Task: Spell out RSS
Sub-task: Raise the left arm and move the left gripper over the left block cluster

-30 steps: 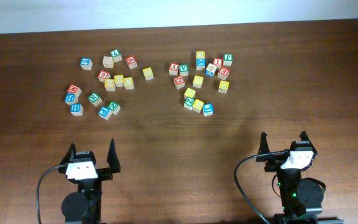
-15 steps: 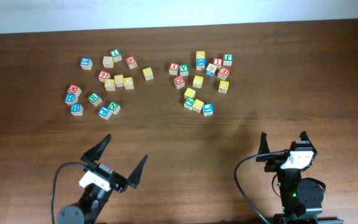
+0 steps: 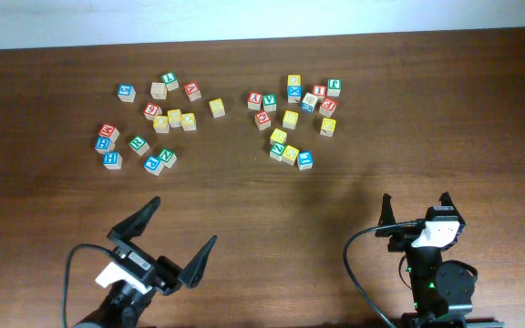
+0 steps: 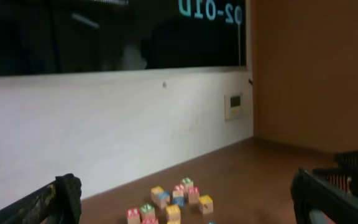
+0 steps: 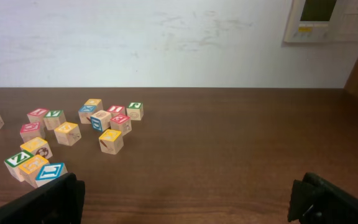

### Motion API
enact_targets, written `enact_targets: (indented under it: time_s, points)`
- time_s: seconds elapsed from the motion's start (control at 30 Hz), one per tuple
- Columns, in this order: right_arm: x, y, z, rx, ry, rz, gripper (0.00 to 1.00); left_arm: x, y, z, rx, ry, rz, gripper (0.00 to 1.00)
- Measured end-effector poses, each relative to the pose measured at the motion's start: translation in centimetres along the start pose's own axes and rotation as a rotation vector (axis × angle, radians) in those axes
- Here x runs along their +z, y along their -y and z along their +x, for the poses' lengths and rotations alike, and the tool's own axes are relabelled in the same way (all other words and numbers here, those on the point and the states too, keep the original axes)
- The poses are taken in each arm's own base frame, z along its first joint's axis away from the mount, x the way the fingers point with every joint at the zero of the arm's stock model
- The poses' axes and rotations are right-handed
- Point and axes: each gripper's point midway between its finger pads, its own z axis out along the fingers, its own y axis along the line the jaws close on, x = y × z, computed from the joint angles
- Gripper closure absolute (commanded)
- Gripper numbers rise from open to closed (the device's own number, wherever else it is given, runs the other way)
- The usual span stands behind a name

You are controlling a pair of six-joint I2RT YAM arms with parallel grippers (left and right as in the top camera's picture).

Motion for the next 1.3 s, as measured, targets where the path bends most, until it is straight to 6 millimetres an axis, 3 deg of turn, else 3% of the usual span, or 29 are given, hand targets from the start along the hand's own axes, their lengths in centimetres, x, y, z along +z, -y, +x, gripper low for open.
enact_targets:
  time_s: [0.17,0.43,0.57,0.7,0.9,1.3]
  points:
    - [0.0,0.0,0.0,0.000,0.000,0.000,0.02,0.3,0.4,-3.7,0.035,0.048,0.011,0.01]
    - [0.0,0.0,0.0,0.000,0.000,0.000,0.02,0.5,0.4,-4.3,0.036,0.048,0.014,0.01]
    - [0.0,0.0,0.0,0.001,0.000,0.000,0.02,2.1,-0.6,-4.4,-0.084,-0.112,-0.007,0.01]
    - [0.0,0.0,0.0,0.000,0.000,0.000,0.02,3.8,-0.7,-4.2,-0.208,-0.290,0.044,0.01]
    - [0.0,0.0,0.0,0.000,0.000,0.000,0.02,5.0,-0.6,-3.5,-0.240,-0.344,0.102,0.01]
    - [0.0,0.0,0.0,0.000,0.000,0.000,0.02,4.0,-6.1,-0.4,-0.307,-0.574,-0.247,0.01]
